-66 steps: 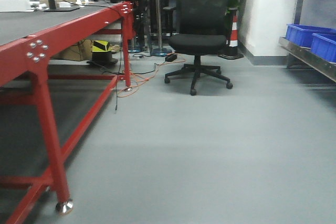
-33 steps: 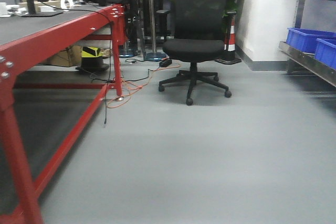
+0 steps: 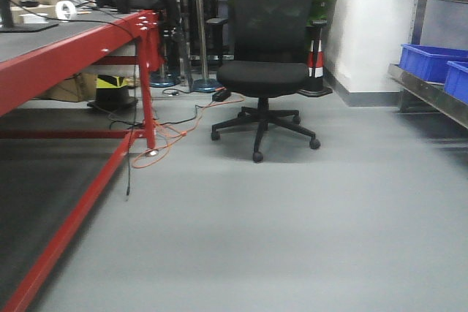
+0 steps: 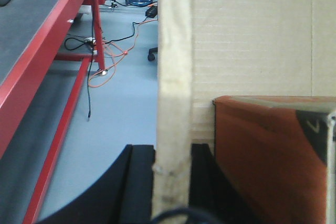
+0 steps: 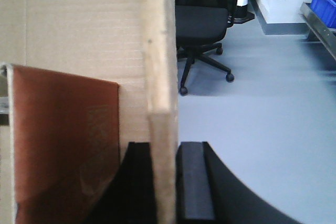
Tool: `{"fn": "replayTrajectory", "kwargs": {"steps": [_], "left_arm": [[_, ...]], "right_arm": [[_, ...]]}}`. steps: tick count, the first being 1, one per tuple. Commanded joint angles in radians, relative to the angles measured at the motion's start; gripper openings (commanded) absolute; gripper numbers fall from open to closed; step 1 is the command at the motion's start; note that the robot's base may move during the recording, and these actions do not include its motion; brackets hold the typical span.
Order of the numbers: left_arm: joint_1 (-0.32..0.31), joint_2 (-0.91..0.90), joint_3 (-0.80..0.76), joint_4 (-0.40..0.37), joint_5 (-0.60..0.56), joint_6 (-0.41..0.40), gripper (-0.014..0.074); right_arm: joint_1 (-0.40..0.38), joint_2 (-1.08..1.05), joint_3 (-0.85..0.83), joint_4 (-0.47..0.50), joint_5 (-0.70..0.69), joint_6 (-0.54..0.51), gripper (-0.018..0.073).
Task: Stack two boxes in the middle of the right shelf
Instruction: 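Hold the boxes and turn toward the steel shelf with blue bins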
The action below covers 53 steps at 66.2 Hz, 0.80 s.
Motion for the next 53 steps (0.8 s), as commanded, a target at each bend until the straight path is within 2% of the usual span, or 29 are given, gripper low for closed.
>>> {"fn": "replayTrajectory", "kwargs": {"steps": [1,53], "left_arm": [[0.012,-0.017,-0.013,0.054,-0.023,-0.006,-0.0111],[0.012,-0.017,-0.013,0.054,-0.025,-0.006,-0.0111]], "right_arm": [[-0.013,-0.014,-0.019,-0.045,-0.03,0.004,-0.0162],[-0.013,-0.012,-0.019,-0.045,-0.097,0.004,-0.0162]]}}
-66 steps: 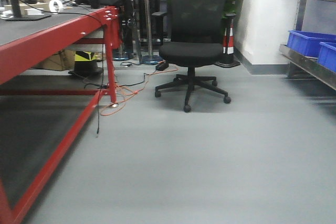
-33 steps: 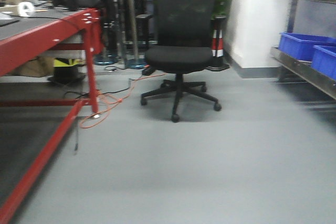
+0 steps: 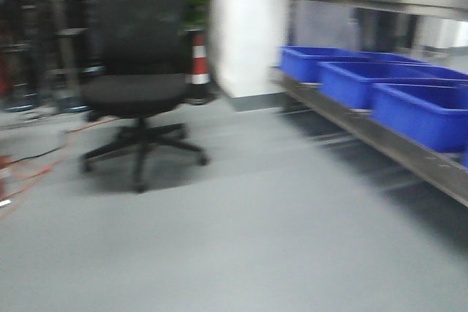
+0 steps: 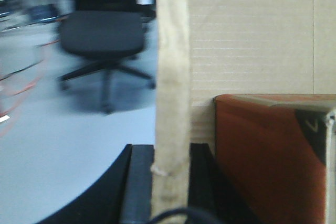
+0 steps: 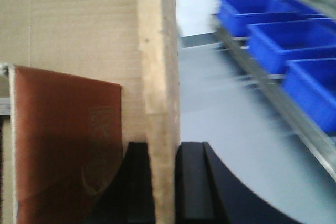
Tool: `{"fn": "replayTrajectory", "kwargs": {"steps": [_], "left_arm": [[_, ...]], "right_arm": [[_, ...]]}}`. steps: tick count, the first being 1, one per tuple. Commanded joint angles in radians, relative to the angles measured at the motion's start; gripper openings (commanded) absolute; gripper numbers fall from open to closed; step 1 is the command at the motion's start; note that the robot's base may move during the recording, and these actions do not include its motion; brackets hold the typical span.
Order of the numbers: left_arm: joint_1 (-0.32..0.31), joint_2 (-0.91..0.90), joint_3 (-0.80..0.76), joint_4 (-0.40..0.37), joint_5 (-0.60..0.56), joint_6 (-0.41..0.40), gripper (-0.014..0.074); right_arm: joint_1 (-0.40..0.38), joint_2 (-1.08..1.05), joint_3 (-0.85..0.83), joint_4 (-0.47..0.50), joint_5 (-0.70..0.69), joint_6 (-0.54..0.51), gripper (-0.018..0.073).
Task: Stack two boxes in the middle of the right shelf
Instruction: 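Hold the boxes and turn toward the steel shelf with blue bins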
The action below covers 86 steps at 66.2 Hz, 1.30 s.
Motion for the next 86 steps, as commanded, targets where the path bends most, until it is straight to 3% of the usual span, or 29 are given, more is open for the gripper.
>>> {"fn": "replayTrajectory", "kwargs": {"steps": [1,86], "left_arm": [[0.009,-0.017,-0.013,0.042,-0.025,-0.006,-0.0111],[0.009,-0.017,-0.013,0.042,-0.025,-0.006,-0.0111]], "right_arm": [[-0.013,-0.015,-0.019,-0.044,-0.061,0.004,-0.0162],[-0.013,-0.015,-0.019,-0.044,-0.065,0.004,-0.0162]]}}
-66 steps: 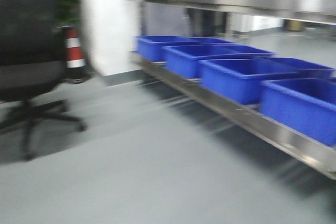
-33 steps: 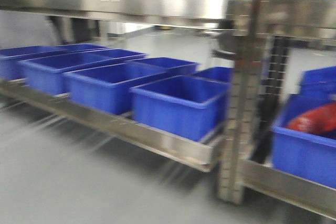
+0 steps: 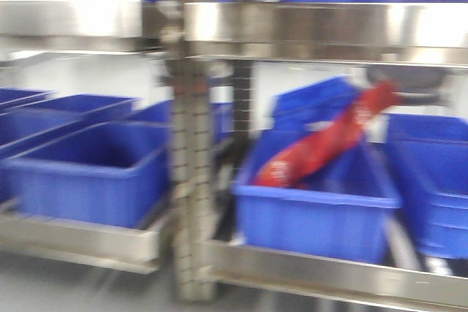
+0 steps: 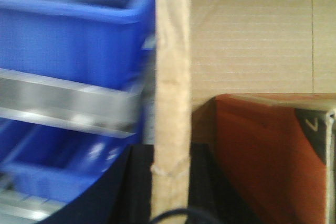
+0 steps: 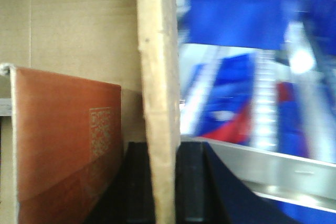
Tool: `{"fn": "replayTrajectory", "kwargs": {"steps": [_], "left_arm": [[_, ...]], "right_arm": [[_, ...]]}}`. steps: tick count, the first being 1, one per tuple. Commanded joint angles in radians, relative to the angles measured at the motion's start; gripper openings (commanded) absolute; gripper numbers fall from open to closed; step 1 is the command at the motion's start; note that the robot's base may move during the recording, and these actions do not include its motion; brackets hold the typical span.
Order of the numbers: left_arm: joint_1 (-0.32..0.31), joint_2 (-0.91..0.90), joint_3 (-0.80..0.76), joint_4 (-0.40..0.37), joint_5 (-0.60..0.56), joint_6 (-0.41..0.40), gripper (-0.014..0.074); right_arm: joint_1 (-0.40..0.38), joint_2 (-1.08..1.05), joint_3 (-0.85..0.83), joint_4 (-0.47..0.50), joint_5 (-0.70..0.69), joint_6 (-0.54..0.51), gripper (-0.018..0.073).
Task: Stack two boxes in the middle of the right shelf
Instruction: 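Hold the boxes and turn toward the steel shelf with blue bins, then push the held boxes onto the middle shelf with both grippers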
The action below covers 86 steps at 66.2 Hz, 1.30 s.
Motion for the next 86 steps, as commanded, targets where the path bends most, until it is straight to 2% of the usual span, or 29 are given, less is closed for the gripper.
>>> {"fn": "replayTrajectory", "kwargs": {"steps": [1,86], "left_arm": [[0.009,-0.017,-0.013,0.042,-0.014,-0.006,-0.0111],[0.009,-0.017,-0.013,0.042,-0.014,-0.006,-0.0111]], "right_arm": [[-0.013,-0.015,-0.019,-0.037,-0.057,0.004,-0.0162],[-0.013,-0.015,-0.019,-0.037,-0.057,0.004,-0.0162]]}}
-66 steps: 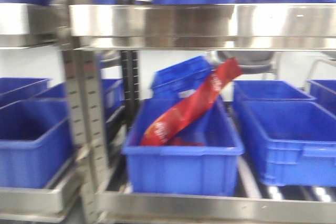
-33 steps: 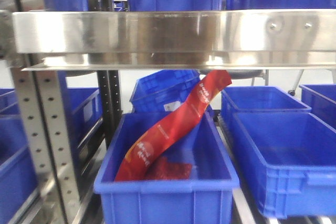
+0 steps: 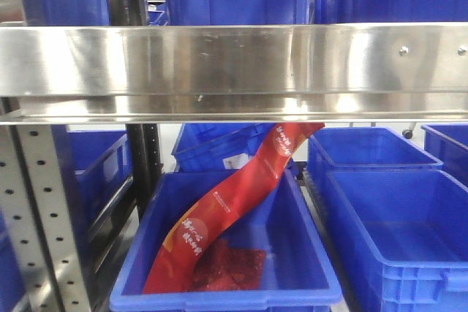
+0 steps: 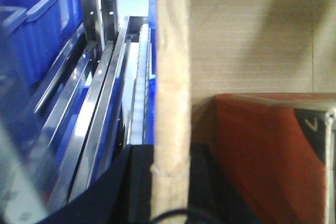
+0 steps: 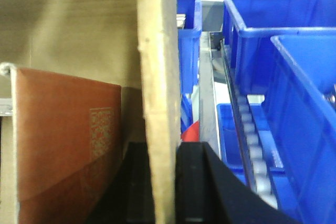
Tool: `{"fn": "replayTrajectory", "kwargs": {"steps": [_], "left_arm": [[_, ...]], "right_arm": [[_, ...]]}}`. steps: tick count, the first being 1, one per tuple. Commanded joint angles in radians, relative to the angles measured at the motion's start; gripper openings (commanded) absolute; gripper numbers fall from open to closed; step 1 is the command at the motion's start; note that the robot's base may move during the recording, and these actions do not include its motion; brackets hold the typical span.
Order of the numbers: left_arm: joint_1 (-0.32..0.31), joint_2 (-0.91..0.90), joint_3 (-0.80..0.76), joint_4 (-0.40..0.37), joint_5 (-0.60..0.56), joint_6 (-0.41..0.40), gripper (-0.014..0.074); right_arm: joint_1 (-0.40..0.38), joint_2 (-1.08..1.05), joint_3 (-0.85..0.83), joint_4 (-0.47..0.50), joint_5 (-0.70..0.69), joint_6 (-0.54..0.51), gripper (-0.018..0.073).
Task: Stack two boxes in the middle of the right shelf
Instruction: 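Push the held boxes onto the middle shelf with both grippers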
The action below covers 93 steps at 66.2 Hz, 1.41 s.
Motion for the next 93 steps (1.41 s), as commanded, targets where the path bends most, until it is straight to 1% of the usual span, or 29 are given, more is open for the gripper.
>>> {"fn": "replayTrajectory", "kwargs": {"steps": [1,51,55,60,68,72,81,86,93], "left_arm": [[0.009,-0.017,-0.013,0.042,-0.013,-0.006,-0.0111],[0.009,-0.017,-0.013,0.043,-0.02,-0.006,-0.0111],[0.009,-0.017,-0.013,0.025,-0.014,-0.006,-0.0111],[0.009,-0.017,-0.013,-0.01,0.019,-0.006,-0.0111],[0.009,-0.017,0.01,-0.015,0.077,-0.006,-0.0111],[0.009,-0.017,0.032,-0.015,0.079,-0.006,-0.0111],[0.009,-0.017,0.079,-0.017,0.07,-0.006,-0.0111],[0.009,-0.017,0.082,-0.017,0.051,-0.004,-0.0111],[0.009,-0.017,0.082,-0.024,0.018,0.031,-0.0104]], "right_arm": [[-0.013,-0.015,-0.019,-0.034,-0.054,0.004,-0.0162],[-0.013,-0.013,-0.019,-0.034,-0.06,0.004,-0.0162],[-0.013,-0.013,-0.019,-0.034,-0.053,0.004,-0.0162],[-0.013,-0.013,-0.019,-0.033,-0.023,0.004,-0.0162],[-0.013,-0.013,-0.017,0.059,0.082,0.004,-0.0162],[-0.013,-0.007,-0.015,0.107,0.113,0.004,-0.0162],[-0.013,0.021,-0.015,0.17,0.144,0.004,-0.0162],[-0.013,0.04,-0.015,0.175,0.149,0.004,-0.0162],[-0.013,0.065,-0.015,0.176,0.149,0.004,-0.0162]]}}
